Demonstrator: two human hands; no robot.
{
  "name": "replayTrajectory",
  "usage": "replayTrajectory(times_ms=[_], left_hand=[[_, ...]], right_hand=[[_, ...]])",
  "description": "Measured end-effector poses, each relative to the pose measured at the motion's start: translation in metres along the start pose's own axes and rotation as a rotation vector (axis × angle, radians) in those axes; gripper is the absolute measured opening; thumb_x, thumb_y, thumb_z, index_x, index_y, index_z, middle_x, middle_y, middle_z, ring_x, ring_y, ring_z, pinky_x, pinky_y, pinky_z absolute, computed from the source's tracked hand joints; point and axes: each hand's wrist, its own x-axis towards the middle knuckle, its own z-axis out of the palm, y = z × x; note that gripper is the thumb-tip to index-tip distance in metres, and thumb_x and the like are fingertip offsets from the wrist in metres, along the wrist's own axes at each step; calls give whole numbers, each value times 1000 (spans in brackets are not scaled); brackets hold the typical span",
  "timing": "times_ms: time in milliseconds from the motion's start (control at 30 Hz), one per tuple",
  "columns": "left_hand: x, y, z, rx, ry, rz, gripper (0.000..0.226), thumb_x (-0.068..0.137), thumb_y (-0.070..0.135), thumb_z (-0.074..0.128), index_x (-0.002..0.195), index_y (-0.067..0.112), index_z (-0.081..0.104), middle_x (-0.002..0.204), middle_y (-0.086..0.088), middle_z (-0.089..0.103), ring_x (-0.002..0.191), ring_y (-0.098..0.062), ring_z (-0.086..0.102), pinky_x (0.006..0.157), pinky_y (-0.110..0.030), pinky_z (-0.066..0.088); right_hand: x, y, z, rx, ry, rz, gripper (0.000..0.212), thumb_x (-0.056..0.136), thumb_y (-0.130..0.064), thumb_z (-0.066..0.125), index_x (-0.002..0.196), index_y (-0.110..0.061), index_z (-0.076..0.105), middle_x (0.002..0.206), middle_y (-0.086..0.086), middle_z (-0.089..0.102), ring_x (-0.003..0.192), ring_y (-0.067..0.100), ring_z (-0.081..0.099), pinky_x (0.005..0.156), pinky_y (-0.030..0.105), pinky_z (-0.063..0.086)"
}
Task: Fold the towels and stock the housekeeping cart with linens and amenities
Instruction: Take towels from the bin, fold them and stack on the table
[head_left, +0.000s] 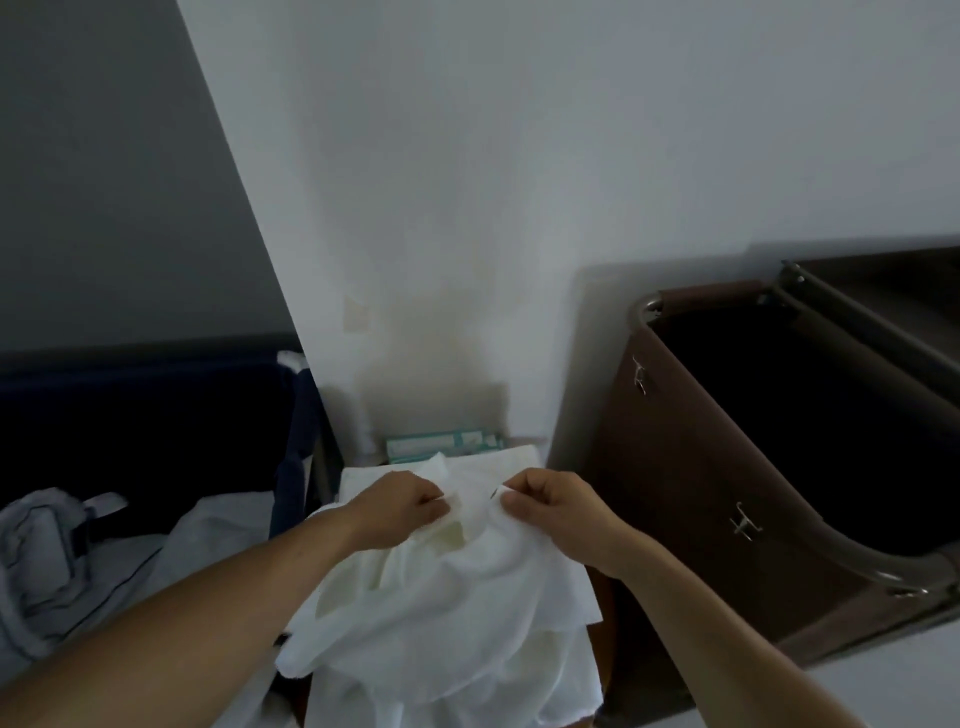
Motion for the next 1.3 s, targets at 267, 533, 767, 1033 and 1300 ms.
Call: replayTrajectory(times_ms=[267,533,767,1033,1300], left_hand=[[-47,50,-70,-1029,295,24,31,102,24,51,103,0,70,100,-22,71,89,-28,64,82,-40,55],[-76,82,-93,-1078,217,159,30,102,25,49,116,7,70,114,-18,70,111,-38,63,100,-50,50],[-82,74,-97,-878,156,235,27,103,25,48,116,21,71,117,-6,70,111,-25,65,101,-47,50],[-78,75,-100,-705,159,229,37,95,35,45,115,12,67,113,-13,68,108,-33,63,102,-53,47],[-74,73,-135,-249,571,216,19,98,24,51,80,30,53,71,6,60,60,-10,52,58,-14,42]], right_hand=[[2,-65,-5,81,-176,-178,8,90,-30,71,90,-24,76,92,5,75,84,21,72,80,39,59],[17,-115,-32,-103,167,-337,12,83,-34,78,80,-29,68,68,-10,70,57,-3,57,56,14,46],[15,-117,-35,-160,78,-342,28,83,-36,77,105,-32,60,51,-12,60,46,0,50,50,9,36],[11,-118,-30,-297,272,-413,21,83,-36,77,79,-44,58,90,-17,60,83,-2,56,71,10,40],[15,-157,-44,-105,472,-468,15,94,-26,65,83,-31,57,72,-14,61,61,-10,54,58,7,40]])
